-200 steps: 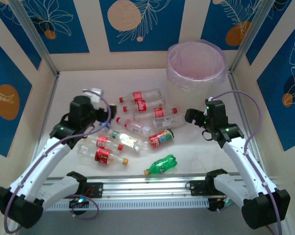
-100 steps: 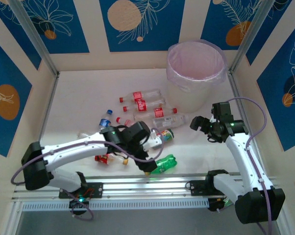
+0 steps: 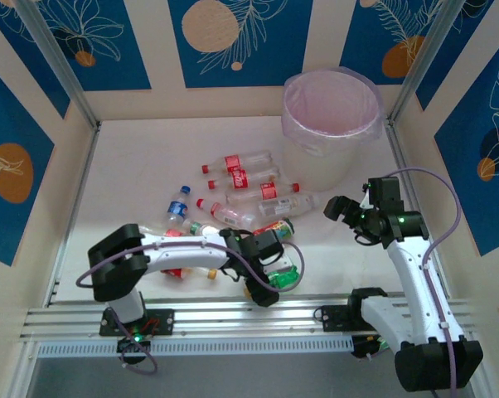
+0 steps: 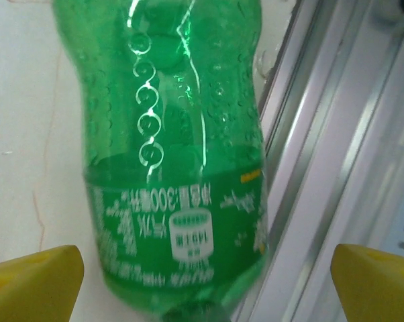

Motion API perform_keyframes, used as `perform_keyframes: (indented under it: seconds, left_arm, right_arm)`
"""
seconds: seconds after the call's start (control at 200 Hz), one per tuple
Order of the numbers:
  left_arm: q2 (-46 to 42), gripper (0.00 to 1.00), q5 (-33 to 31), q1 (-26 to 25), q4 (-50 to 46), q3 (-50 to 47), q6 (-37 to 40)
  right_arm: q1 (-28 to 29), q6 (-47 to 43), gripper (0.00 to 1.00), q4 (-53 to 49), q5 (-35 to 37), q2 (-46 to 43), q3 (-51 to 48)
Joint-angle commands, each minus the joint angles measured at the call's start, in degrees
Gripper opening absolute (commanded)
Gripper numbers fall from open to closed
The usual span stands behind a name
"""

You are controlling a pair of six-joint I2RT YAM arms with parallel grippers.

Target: Put the plastic bottles in the bin

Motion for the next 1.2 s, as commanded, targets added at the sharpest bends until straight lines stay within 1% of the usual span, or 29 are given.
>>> perform_keyframes:
  seconds: [0.0,0.13,0.315,0.48,0.625,0.72,0.815,0.905,0.99,1.09,1.196]
  left_arm:
    - [2.59,0.91,-3.09,-1.14,1.13,2.09,0.38]
    - [4.82,0.85,-4.80,-1.22,2.31,2.62,0.14]
    - [5.76,0.74,-5.04,-1.22,3.29,3.51,-0.31]
    - [5.34,0.65,-4.12,-1.24,3.99,4.38,-0.70]
    - [3.54,0.58,-3.02,-1.15,4.76,5.33,-1.32]
    - [1.46,0.57,-3.00,-1.02,4.51,6.55,-1.58]
    - [-1.32,0.57,-4.54,-0.57,3.73,7.41,-1.80]
    - [-4.45,0.57,-6.58,1.43,3.40,7.81,-2.97]
    - [-7.90,0.57,-7.39,4.18,5.58,7.20,-5.48]
    - [-11.51,0.57,-6.30,6.04,11.22,5.59,-7.43]
    - [-12.49,0.58,-5.47,6.67,14.86,4.96,-8.56]
  right_arm:
    - [-1.09,-0.65,1.00,-1.35,-2.32,-1.02,1.56]
    - [-1.43,-0.66,1.00,-0.94,-3.07,-1.11,1.46]
    - [-1.52,0.08,0.99,-1.02,-4.34,-1.87,1.45]
    - [-1.52,0.08,0.99,-0.03,-8.32,-2.83,0.16]
    - [-1.53,-1.79,0.98,-1.40,-14.55,-3.82,1.07]
    - [-1.52,-2.80,0.98,-4.14,-19.88,-3.88,3.23]
    - [-1.52,-3.09,0.98,-6.20,-25.55,-3.83,4.86]
    - [-1.10,-2.74,0.98,-6.56,-32.34,-3.88,4.75]
    - [-0.24,-2.33,0.98,-5.98,-34.15,-4.26,3.75]
    - [1.03,-1.45,0.98,-3.53,-35.30,-4.78,2.48]
    - [3.83,2.47,0.98,3.06,-40.93,-4.04,0.36]
